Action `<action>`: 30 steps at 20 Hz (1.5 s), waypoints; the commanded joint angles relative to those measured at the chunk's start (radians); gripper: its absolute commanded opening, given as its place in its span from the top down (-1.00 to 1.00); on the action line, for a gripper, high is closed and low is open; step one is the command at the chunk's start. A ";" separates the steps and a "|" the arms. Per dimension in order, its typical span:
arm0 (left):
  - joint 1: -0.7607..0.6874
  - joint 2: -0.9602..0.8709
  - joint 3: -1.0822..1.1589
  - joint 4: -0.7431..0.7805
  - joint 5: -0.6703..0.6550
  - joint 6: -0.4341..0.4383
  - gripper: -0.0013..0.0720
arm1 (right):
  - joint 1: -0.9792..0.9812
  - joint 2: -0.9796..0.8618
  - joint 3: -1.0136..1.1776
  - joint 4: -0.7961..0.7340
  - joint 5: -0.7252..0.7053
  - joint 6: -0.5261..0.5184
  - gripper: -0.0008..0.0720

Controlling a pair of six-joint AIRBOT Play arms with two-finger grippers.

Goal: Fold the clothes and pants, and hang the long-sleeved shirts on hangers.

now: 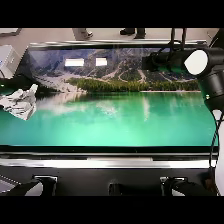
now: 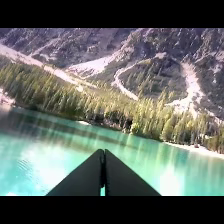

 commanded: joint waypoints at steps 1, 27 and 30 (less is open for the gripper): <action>0.121 -0.023 -0.008 0.183 -0.034 -0.317 -1.00 | 0.001 0.001 0.001 0.010 0.073 0.018 0.87; 0.292 -0.529 -0.089 -0.346 0.723 -0.443 0.91 | 0.001 0.001 0.000 0.008 0.352 0.030 0.41; 0.272 -0.509 -0.040 -0.347 0.583 -0.283 0.92 | 0.001 0.001 0.000 0.009 0.375 0.031 0.41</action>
